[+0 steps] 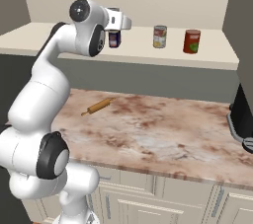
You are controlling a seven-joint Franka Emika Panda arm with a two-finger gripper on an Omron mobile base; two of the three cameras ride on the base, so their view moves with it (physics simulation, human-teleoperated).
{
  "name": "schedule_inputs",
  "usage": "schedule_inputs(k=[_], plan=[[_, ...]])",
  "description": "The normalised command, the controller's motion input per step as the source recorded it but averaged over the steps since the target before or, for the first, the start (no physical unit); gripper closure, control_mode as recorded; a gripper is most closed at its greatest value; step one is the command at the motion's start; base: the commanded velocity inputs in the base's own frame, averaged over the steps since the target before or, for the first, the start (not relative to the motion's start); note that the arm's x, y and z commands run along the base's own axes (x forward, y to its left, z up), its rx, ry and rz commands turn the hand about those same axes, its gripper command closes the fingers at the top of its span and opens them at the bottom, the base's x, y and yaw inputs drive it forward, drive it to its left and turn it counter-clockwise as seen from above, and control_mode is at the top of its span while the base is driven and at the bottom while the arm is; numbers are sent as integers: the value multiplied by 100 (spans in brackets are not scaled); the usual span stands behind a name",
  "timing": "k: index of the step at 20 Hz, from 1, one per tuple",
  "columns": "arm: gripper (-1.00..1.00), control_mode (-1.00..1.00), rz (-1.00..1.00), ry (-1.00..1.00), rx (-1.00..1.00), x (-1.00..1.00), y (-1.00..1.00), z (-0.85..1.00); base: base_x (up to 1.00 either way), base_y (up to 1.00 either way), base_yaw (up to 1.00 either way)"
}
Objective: Stack two cans on top of the other two cans in the cabinet.
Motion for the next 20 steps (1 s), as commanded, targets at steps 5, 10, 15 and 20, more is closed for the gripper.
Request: schedule_inputs(k=[5,10,15,20], plan=[[-100,-100,0,0,0,-23,-2,0,0,0,0],[-100,-100,-3,-3,0,-42,-5,-2,0,0,0],[-100,-100,-6,-9,0,-45,-2,-4,0,0,0],[-100,-100,-8,-4,0,-47,-6,-2,0,0,0]])
